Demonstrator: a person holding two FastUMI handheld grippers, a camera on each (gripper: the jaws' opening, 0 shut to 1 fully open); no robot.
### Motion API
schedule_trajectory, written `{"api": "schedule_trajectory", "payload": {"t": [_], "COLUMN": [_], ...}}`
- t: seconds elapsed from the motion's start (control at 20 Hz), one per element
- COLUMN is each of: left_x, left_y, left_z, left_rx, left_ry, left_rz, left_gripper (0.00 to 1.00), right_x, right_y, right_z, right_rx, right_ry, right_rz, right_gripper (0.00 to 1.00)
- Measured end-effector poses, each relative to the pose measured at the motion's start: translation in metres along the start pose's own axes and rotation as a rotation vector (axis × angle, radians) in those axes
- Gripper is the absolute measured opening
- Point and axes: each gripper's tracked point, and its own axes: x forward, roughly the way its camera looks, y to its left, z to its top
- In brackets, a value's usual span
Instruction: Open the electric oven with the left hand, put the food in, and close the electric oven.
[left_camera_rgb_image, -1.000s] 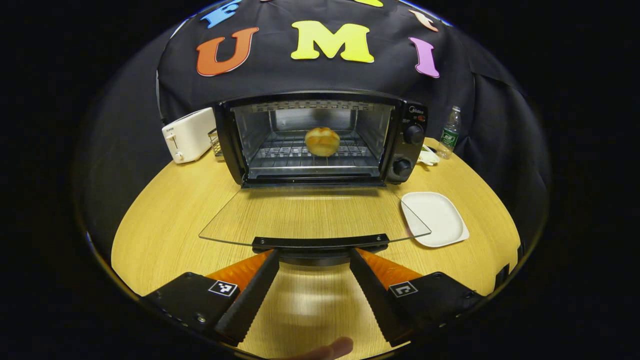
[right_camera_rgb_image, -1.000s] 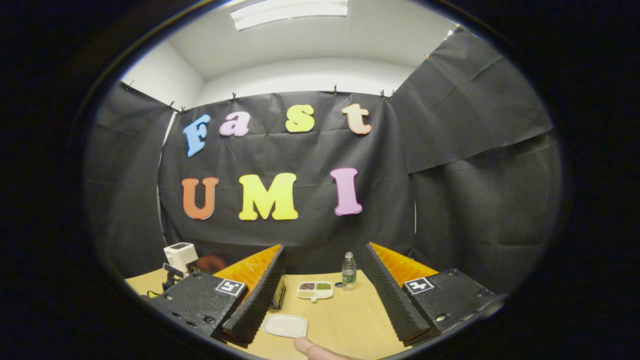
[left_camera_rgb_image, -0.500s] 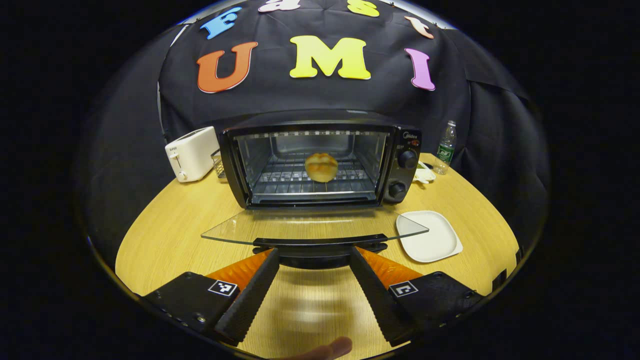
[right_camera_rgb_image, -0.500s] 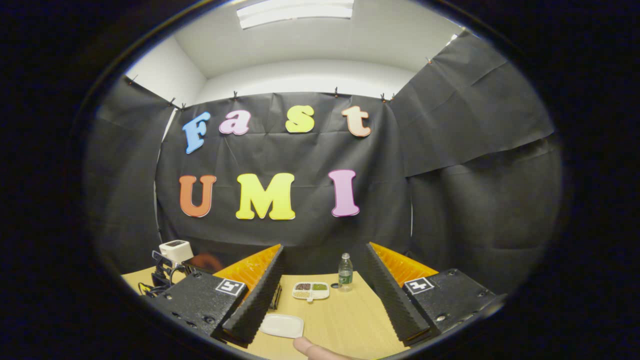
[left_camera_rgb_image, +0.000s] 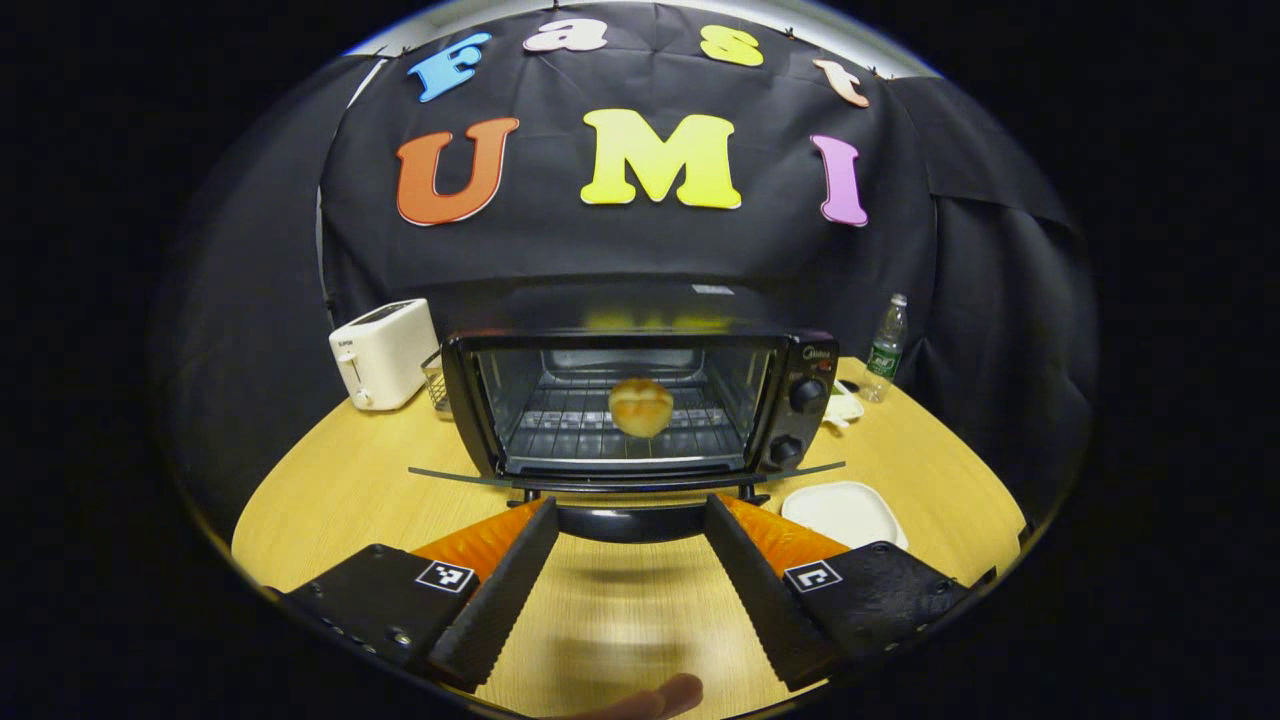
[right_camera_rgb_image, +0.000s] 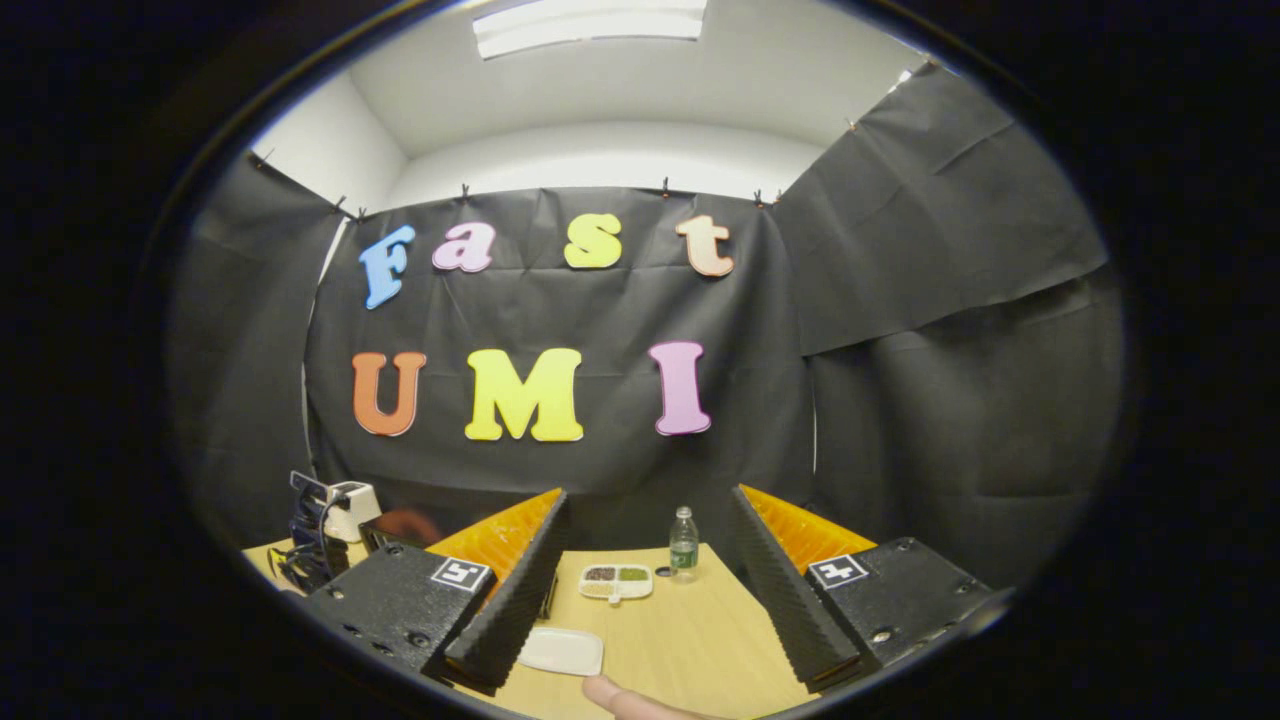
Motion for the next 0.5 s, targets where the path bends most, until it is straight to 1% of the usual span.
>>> {"api": "schedule_trajectory", "payload": {"t": [0.1, 0.2, 0.35, 0.45, 0.5], "left_x": [0.005, 0.015, 0.034, 0.041, 0.042], "left_y": [0.001, 0.003, 0.005, 0.018, 0.024], "left_z": [0.016, 0.035, 0.045, 0.052, 0.051], "left_rx": [-0.017, -0.008, -0.01, 0.01, -0.002], "left_ry": [-0.024, -0.063, -0.062, -0.075, -0.073], "left_rz": [-0.006, -0.013, -0.012, 0.019, 0.037], "left_gripper": [0.98, 0.98, 0.98, 0.98, 0.98], "right_x": [-0.001, -0.004, -0.007, -0.01, -0.012], "right_y": [0.0, 0.0, 0.0, -0.002, 0.0], "right_z": [0.0, -0.001, 0.003, 0.004, 0.005], "right_rx": [-0.001, -0.01, -0.032, -0.05, -0.052], "right_ry": [0.003, 0.006, -0.011, -0.016, -0.018], "right_rz": [0.0, 0.0, -0.008, -0.018, -0.019], "right_gripper": [0.94, 0.94, 0.94, 0.94, 0.94]}}
